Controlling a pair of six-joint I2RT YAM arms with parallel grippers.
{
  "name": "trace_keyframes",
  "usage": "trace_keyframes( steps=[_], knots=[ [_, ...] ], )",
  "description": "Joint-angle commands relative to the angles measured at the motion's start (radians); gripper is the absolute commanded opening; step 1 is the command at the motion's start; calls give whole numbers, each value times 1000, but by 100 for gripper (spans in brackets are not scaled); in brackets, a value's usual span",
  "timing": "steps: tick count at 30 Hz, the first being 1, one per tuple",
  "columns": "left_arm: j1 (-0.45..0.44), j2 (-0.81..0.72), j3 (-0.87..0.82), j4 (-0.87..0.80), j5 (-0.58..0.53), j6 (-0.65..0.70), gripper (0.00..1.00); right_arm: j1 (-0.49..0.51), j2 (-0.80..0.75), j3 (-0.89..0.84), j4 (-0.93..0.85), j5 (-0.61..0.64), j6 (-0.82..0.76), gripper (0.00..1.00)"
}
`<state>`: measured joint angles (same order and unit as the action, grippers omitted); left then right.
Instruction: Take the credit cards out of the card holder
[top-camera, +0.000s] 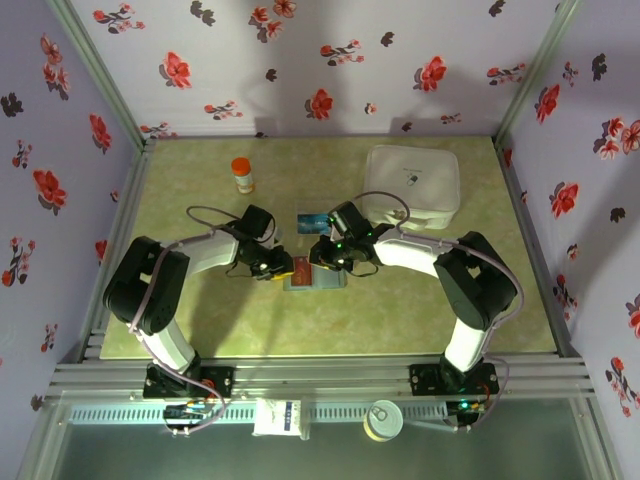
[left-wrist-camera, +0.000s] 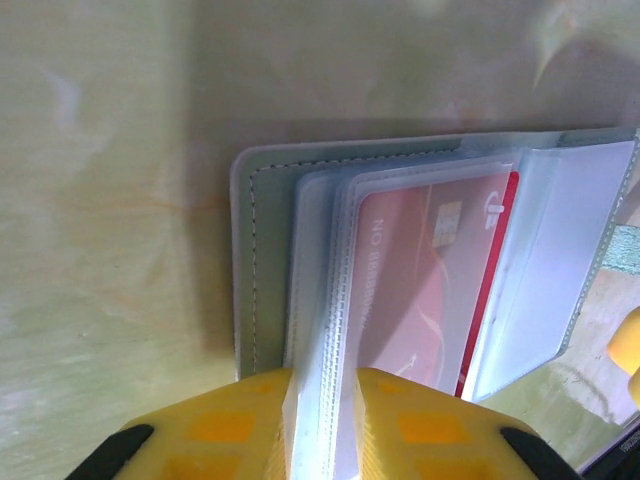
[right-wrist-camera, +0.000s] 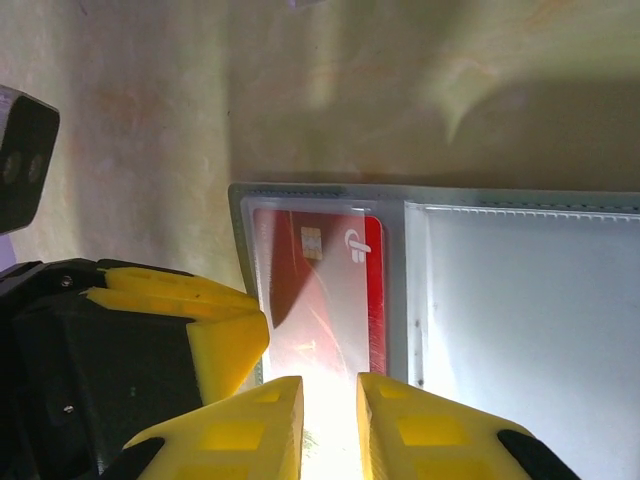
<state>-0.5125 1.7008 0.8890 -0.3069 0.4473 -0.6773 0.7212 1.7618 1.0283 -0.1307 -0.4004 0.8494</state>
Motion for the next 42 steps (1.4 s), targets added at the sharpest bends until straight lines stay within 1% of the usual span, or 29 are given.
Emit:
trace_keyframes(
  steps=[1,8,14,19,30,42],
  knots=[
    [-8,-5,-19,1,10,-15,21,11,8,23,16,-19,20,22],
    [-7,-40,33,-43,-8,-9,18,12,9,14,27,-26,21,22],
    [-6,-6,63,-55,-12,6,12,12,25,9,48,-39,29,22],
    [-6,18,56,-44,-9,9,8,14,40,13,55,-55,30,22],
    [-4,47,35,-31,-15,9,6,14,69,22,55,-69,27,24],
    [-2,35,15,-26,-19,4,5,17,109,24,88,-92,39,24]
  ],
)
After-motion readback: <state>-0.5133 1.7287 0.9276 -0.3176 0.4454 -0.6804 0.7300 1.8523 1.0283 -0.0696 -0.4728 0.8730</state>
